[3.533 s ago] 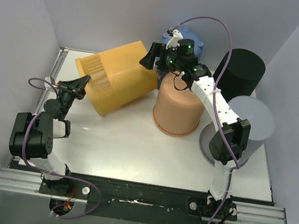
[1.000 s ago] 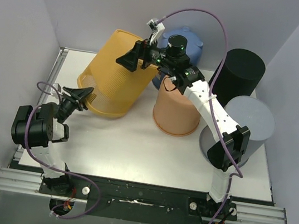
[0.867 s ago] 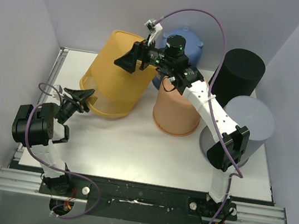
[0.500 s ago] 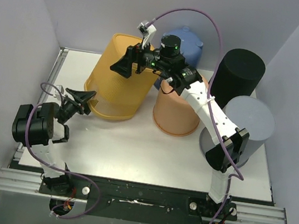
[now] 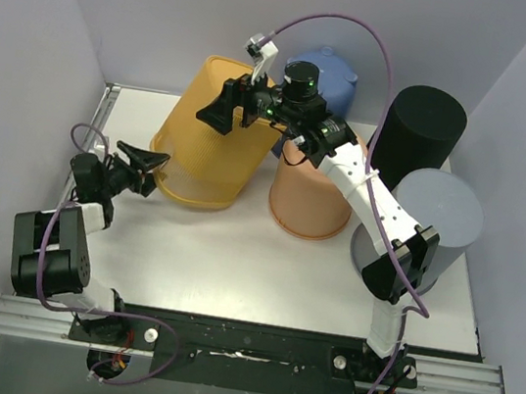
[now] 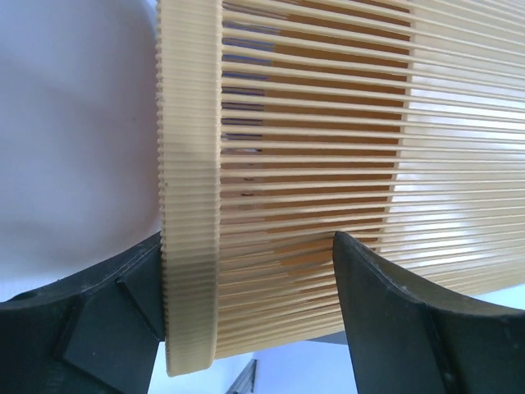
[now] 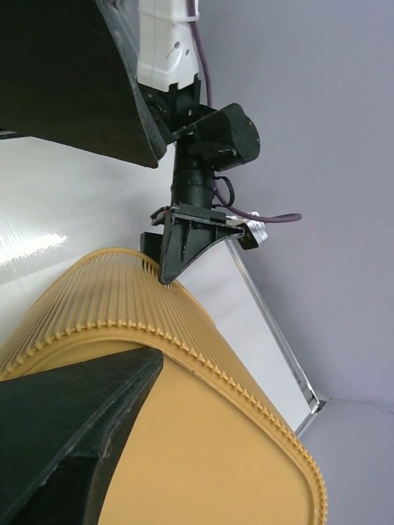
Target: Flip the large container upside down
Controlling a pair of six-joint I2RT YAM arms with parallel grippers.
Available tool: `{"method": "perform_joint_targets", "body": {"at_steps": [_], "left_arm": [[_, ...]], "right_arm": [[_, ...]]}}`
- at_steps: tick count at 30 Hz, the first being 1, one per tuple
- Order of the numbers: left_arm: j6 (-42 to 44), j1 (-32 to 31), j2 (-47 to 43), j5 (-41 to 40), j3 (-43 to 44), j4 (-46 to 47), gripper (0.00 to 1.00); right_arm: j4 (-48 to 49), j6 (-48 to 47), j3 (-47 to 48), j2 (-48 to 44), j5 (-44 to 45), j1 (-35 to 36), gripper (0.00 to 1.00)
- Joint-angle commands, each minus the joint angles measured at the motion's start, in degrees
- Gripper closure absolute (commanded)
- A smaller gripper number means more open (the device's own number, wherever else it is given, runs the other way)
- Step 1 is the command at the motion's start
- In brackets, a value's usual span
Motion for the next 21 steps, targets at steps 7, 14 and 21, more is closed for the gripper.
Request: {"method": "perform_joint_targets", "body": {"at_steps": [7,14,21], "left_arm": [[33.0,-0.3,-5.2,-9.0,9.1,-30.2,0.26],[39.1,0.1,-7.9,-15.9,11.7,-36.6,0.23],[45.5,0.1,-13.5,-22.8,22.9,-49.5,0.23]], "right_arm": [[-5.3,1.3,-1.2,-0.4,-3.1,2.1,0.02],[-5.9,1.2,-0.4,-0.5,-3.0,2.1,0.02],[-11.4,-2.3,4.2,-3.4,3.0,2.8,0.01]]}}
